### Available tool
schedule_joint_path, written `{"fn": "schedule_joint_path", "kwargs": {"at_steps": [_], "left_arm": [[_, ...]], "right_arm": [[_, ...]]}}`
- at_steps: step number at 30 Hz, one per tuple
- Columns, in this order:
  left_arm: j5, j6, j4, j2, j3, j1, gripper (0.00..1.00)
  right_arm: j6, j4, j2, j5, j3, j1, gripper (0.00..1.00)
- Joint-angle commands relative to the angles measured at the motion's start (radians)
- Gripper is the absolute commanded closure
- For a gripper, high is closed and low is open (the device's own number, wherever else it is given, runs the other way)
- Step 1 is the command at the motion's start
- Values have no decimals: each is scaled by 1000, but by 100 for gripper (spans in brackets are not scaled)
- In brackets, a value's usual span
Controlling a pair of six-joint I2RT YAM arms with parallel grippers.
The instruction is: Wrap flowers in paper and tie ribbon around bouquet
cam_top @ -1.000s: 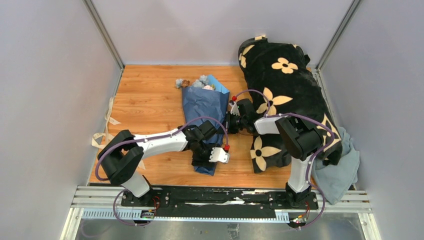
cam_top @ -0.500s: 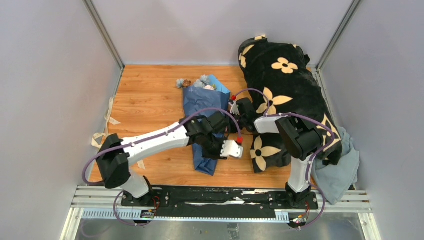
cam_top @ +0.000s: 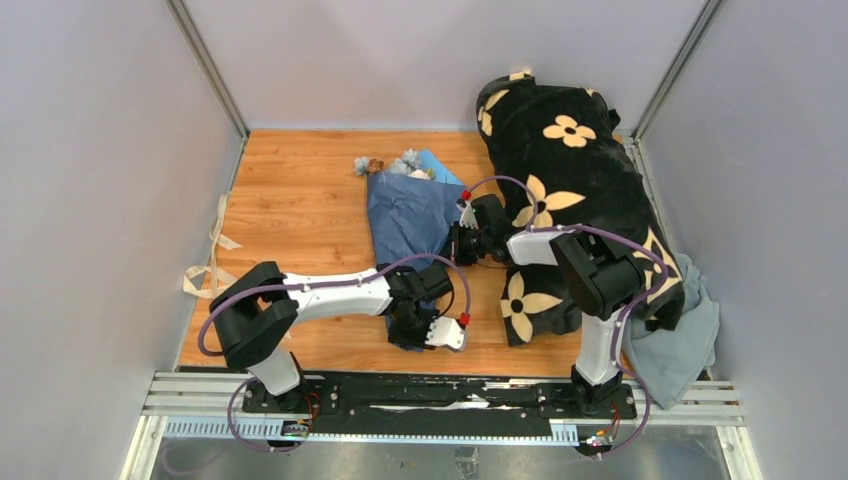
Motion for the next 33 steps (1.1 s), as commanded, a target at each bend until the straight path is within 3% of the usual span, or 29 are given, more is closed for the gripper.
{"fn": "schedule_joint_path", "kwargs": {"at_steps": [1,4,7,10,12,15,19,24,25,28,33], "left_arm": [[132,10,-149,-82,15,-1,65],[185,30,-273,-161,146,5,61],[207,-29,-262,-139,247,103,64],[29,-154,-45,-80,215,209,65],[-117,-151,67,-29,172,214,65],[-172,-130,163,27,114,213,62],[-128,-129,182,79,55,206,61],[-103,-125,212,86,-17,204,61],[-99,-121,218,77,-28,204,60],[-90,-116,218,63,-37,204,60],[-87,-107,214,60,-36,202,59]], "right_arm": [[-31,-50,36,31,25,-3,100],[-30,-58,45,22,28,-1,100],[-31,-72,53,16,27,-2,100],[-26,-72,64,3,28,0,100],[-20,-72,64,2,27,3,100],[-17,-79,51,13,24,2,99],[-35,-129,11,56,32,2,83],[-55,-232,-92,141,25,-29,38],[-57,-242,-118,151,18,-40,34],[-77,-265,-156,150,18,-57,32],[-59,-252,-59,63,74,-55,31]]}}
